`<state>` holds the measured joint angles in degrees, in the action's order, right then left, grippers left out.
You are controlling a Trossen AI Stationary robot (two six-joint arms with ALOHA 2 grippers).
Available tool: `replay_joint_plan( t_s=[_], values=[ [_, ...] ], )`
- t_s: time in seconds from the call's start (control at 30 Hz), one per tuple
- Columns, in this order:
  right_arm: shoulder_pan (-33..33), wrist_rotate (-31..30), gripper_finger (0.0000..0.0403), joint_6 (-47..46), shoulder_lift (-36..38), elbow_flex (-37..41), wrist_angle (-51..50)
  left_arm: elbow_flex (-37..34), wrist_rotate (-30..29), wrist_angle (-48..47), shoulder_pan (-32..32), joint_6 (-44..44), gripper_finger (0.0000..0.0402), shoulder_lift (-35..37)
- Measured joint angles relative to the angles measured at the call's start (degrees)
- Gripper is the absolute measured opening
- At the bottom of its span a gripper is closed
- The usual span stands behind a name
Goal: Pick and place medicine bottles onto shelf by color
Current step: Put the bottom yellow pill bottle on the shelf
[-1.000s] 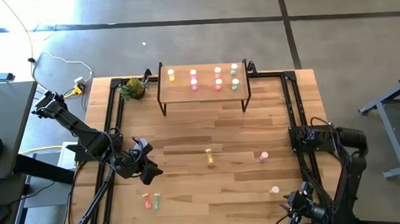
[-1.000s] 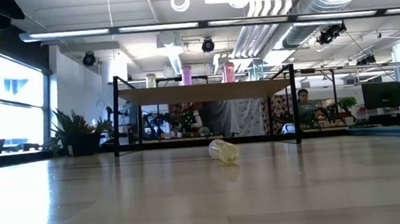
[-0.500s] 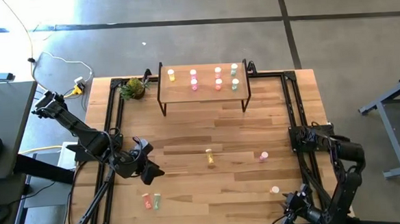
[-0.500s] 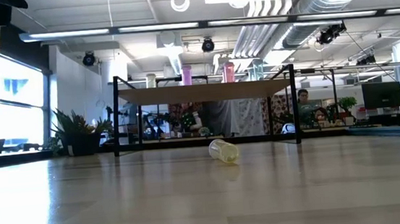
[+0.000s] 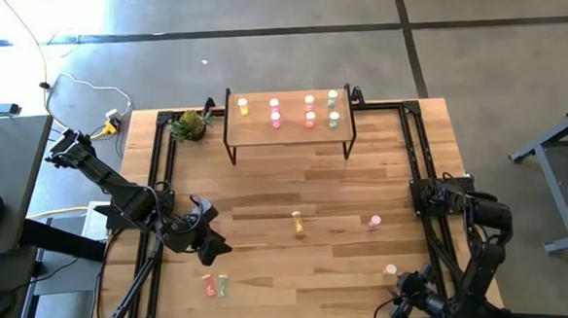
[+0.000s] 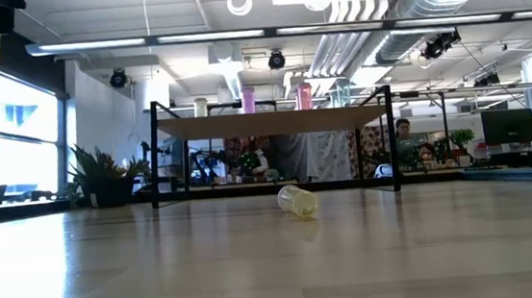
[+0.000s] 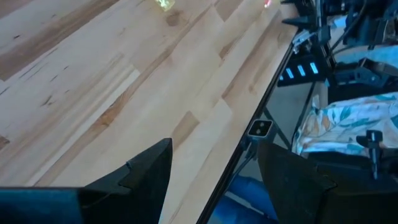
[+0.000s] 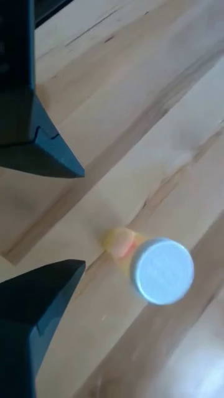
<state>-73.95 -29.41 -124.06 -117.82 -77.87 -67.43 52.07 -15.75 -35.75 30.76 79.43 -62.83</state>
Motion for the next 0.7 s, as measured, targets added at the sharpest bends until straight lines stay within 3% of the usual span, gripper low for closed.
replay_joint_plan(
  t_s=[0.17, 0.7],
  values=[
    [0.87, -2.46, 0.0224, -0.01, -0.45, -0.02, -3.39, 0.00, 0.14, -0.02, 0.00, -0.13, 0.0225, 0.00],
    [4.48, -1.90, 0.0225, -0.62, -5.73, 0.00, -6.24, 0.00, 0.17, -0.02, 0.00, -0.14, 0.0225, 0.00]
  ],
)
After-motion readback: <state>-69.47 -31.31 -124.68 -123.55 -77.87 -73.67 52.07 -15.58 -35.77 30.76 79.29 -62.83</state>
